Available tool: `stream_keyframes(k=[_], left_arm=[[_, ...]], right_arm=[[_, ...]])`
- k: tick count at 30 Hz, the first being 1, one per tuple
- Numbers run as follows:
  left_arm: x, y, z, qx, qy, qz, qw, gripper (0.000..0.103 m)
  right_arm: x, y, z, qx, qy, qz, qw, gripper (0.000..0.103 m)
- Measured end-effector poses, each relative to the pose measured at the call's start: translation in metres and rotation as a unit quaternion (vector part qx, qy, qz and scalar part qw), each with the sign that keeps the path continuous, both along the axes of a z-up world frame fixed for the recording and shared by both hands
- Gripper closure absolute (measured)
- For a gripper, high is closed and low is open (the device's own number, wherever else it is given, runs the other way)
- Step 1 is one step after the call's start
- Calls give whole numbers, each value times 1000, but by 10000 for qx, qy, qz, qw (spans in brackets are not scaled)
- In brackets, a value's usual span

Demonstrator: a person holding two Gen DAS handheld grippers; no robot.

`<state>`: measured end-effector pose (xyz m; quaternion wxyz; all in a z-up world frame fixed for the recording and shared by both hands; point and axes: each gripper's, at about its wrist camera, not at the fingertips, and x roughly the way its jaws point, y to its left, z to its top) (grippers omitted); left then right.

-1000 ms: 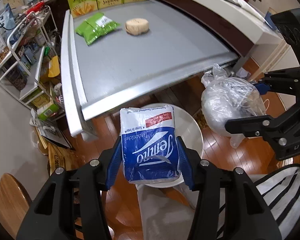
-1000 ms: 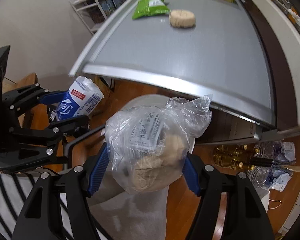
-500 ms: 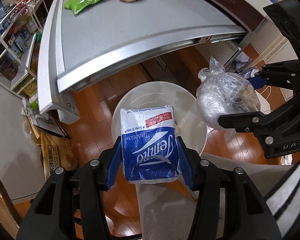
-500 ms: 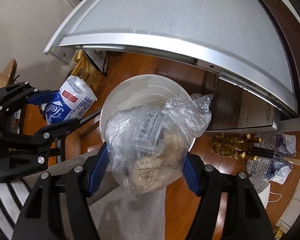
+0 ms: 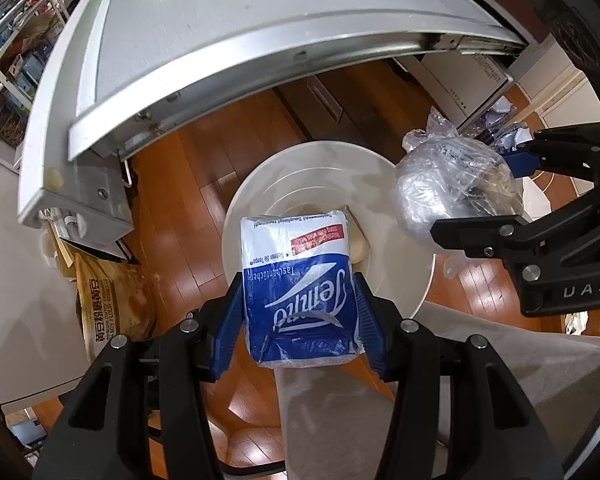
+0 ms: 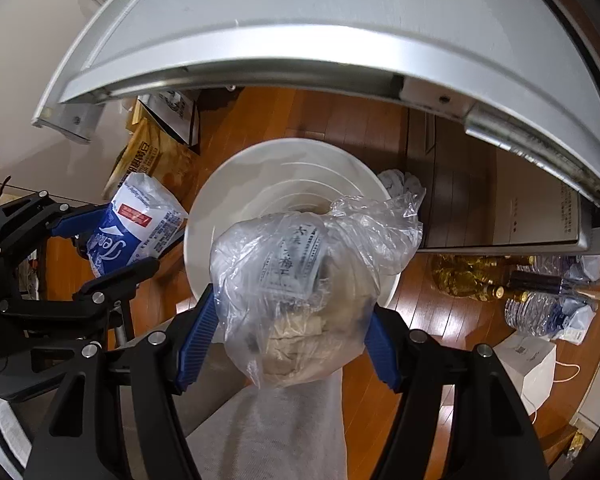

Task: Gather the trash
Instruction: 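Carry the wrapped bread and tissue pack over the white bin with both grippers, then open both grippers to drop the bread and tissues into the bin, then grasp the green chip bag with the right gripper while the left grasps the round bun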

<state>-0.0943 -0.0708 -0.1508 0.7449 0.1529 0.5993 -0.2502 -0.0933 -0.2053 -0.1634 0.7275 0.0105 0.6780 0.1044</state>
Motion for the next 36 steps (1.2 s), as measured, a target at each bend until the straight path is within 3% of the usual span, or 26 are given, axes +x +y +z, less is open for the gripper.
stream_keyframes(k=[15, 18, 20, 23, 29, 36], left_arm=[[11, -10, -10, 116, 154, -66, 9998, 50], [16, -7, -14, 74, 287, -2, 9996, 40], [17, -5, -14, 58, 316, 31, 9995, 27], [16, -4, -12, 53, 300, 8, 9995, 24], [13, 2, -3, 22, 259, 62, 9996, 20], [3, 10, 31, -131, 62, 163, 9998, 14]], right_arm=[[14, 4, -19, -169, 188, -151, 9996, 37], [17, 1, -20, -127, 238, -208, 9994, 32], [16, -1, -19, -140, 241, -205, 9994, 29], [16, -2, -16, -167, 247, -189, 9994, 26], [9, -11, 7, -51, 74, -301, 9995, 20], [-4, -21, 60, 52, -413, -355, 9985, 14]])
